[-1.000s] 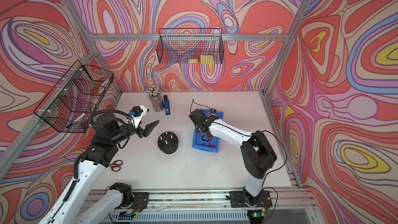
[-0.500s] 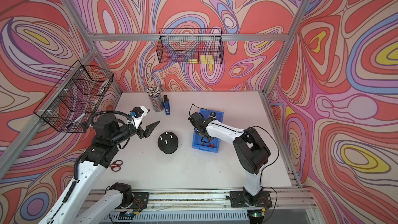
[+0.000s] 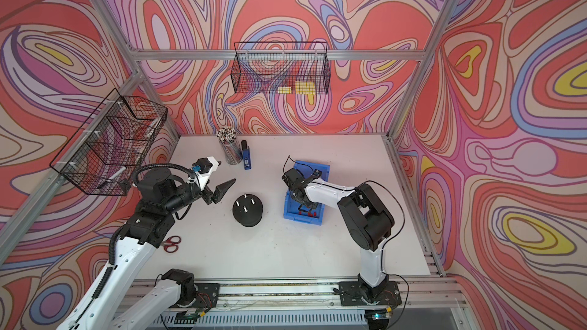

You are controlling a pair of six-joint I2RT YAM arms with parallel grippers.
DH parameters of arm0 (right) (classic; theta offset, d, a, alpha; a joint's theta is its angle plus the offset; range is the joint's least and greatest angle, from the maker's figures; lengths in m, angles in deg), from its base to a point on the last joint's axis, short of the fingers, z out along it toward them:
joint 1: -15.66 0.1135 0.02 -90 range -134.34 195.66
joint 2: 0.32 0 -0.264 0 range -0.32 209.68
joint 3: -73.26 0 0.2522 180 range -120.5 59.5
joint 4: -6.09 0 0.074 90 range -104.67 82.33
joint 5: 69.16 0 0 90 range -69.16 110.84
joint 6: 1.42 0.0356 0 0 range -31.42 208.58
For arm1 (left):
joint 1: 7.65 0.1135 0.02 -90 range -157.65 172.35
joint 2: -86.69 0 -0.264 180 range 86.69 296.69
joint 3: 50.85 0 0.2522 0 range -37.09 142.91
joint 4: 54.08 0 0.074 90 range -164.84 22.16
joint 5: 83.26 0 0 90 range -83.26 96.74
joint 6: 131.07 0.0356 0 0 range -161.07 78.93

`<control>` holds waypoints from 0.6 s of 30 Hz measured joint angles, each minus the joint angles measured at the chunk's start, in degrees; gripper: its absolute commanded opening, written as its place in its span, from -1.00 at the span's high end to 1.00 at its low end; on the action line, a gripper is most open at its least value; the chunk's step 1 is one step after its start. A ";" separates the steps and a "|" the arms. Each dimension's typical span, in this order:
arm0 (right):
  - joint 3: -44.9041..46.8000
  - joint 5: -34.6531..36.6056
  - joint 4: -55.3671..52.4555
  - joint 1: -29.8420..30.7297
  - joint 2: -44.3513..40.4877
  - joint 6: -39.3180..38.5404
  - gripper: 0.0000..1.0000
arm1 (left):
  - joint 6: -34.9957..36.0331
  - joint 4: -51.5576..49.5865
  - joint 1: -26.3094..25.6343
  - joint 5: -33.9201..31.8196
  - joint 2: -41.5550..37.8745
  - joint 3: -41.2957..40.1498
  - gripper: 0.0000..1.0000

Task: Cover the protruding screws with screw protection sleeves
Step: Pick up the screw protection sleeve from the storage box.

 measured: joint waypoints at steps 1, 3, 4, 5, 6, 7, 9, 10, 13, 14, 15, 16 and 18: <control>0.00 -0.07 0.11 -0.02 0.02 0.02 0.62 | 0.07 0.00 0.00 0.02 0.02 0.00 -0.55; 0.00 -0.09 0.63 -0.09 0.02 0.04 0.61 | 0.20 0.00 0.00 0.02 0.09 -0.04 -0.56; 0.00 -0.09 0.76 -0.11 0.02 0.04 0.61 | 0.20 -0.02 0.00 0.00 0.11 -0.13 -0.56; 0.00 -0.09 0.85 -0.13 0.02 0.02 0.61 | 0.20 0.00 0.00 0.00 0.11 -0.22 -0.56; 0.00 -0.07 0.94 -0.13 0.02 0.04 0.61 | 0.22 -0.02 -0.02 0.00 0.13 -0.31 -0.56; 0.00 -0.07 0.98 -0.15 0.02 0.04 0.61 | 0.20 -0.02 0.00 0.02 0.15 -0.35 -0.56; 0.00 0.00 1.09 -0.15 0.02 0.02 0.61 | 0.22 0.00 -0.02 0.00 0.26 -0.35 -0.56; 0.00 0.09 1.16 -0.15 0.02 0.04 0.61 | 0.20 0.00 -0.04 0.02 0.35 -0.35 -0.56; 0.00 0.22 1.36 -0.20 0.02 0.04 0.61 | 0.22 -0.02 -0.26 0.00 0.59 -0.37 -0.56; 0.00 0.26 1.44 -0.22 0.02 0.04 0.61 | 0.22 -0.02 -0.33 0.00 0.61 -0.39 -0.56; 0.00 0.28 1.53 -0.26 0.02 0.04 0.61 | 0.24 -0.02 -0.33 0.00 0.61 -0.39 -0.56; 0.00 0.28 1.64 -0.33 0.02 0.07 0.61 | 0.26 -0.02 -0.33 0.00 0.61 -0.39 -0.57; 0.00 0.28 1.92 -0.48 0.02 0.13 0.57 | 0.35 -0.02 -0.33 0.00 0.63 -0.39 -0.57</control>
